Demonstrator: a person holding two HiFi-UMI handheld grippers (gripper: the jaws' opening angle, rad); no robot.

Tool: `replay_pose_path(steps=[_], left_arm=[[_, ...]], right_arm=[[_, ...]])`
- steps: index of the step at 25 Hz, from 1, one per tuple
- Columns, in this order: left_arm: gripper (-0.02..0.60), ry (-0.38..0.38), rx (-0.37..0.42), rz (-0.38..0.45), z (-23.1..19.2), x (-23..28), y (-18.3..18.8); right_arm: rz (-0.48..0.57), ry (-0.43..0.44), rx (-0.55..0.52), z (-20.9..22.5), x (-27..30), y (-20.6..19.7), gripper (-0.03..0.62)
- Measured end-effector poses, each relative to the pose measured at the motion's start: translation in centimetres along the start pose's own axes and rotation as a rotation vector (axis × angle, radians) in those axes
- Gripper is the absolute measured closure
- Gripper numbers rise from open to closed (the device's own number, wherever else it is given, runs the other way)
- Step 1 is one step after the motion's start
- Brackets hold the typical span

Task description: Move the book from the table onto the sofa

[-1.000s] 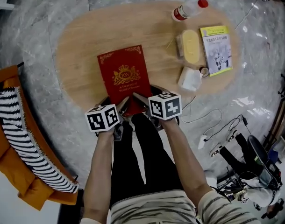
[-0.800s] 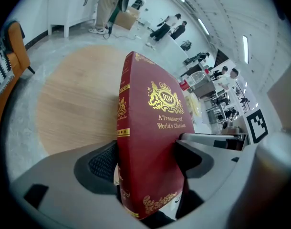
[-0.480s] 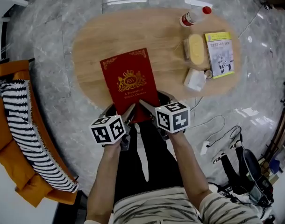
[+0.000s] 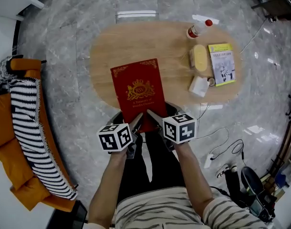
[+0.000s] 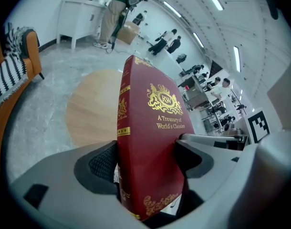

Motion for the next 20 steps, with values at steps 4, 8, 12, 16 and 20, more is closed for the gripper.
replay_pose_path(steps=[4,8,12,16,20], left_arm=[[0.209,0.005,-0.001,0.013,1.5,-3.2,0.2],[0.209,0.003,-0.017,0.072,3.1,-6.5,0.6],[0.209,0.021,-0.006,0.11,4.6,-10.1,0.9],[0.209,0.05,0.009,0.152,5.4,-13.4,1.6],[0.209,0.065,-0.015,0.207,6.5,-16.3,1.4]], right_arm=[[0.006,0.009,-0.015,-2.3,-2.5,0.8,0.264],[0.023,0.022,-0.093,-4.7,-5.1,2.4,0.265],[0.025,0.032,-0.147,-7.5,-7.4,3.5,0.266],[0.014,0.071,-0.187,-10.0,-8.8,4.8,0.267],[0.014,0.09,-0.219,-12.1,-10.6,5.6,0.267]])
Point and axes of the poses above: the fingertips, and each gripper's own axes: x forward along the fingers, z to its right, y out of its top, the point moved 7 cm from there along -x, backward along the fingers, and after that the axes turned 3 degrees about -x, right-handed, at the moved point
